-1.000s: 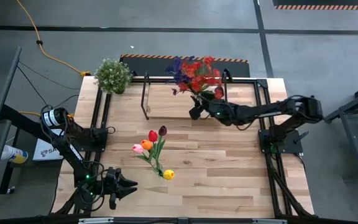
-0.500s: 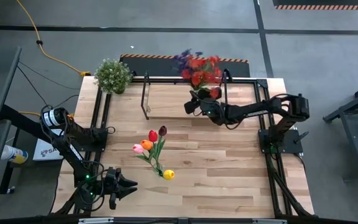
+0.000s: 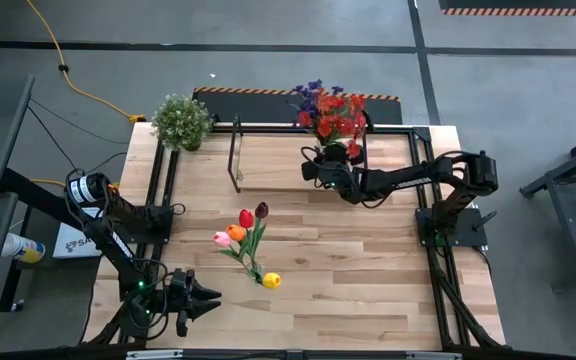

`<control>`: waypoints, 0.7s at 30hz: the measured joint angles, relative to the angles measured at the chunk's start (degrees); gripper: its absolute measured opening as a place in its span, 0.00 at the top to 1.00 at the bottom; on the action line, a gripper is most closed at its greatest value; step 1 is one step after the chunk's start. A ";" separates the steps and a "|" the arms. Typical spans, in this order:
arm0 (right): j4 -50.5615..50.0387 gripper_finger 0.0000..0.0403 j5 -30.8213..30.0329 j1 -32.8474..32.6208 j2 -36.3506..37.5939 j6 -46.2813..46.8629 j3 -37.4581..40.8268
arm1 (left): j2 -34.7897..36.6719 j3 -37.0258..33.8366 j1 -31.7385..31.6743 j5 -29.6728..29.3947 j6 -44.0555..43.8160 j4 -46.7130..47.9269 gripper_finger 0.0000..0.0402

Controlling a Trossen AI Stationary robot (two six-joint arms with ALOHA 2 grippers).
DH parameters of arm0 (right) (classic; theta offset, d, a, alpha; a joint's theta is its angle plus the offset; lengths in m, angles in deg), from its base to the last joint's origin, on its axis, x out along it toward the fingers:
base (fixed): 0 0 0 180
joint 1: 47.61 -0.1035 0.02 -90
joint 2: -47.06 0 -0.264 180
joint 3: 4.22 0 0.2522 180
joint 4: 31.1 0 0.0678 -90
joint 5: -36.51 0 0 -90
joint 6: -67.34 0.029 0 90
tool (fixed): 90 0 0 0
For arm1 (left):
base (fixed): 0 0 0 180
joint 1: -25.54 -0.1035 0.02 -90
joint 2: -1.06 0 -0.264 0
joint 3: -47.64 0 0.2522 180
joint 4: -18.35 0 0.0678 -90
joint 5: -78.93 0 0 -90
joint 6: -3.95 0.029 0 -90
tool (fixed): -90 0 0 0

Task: Pick and place flowers into a vace then onto a shelf
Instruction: Put the right transparent vase with the flowers on the shelf

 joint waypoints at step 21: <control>-6.07 0.60 0.04 0.06 0.00 4.68 0.07 | 0.00 0.00 0.00 0.01 -0.02 0.31 0.59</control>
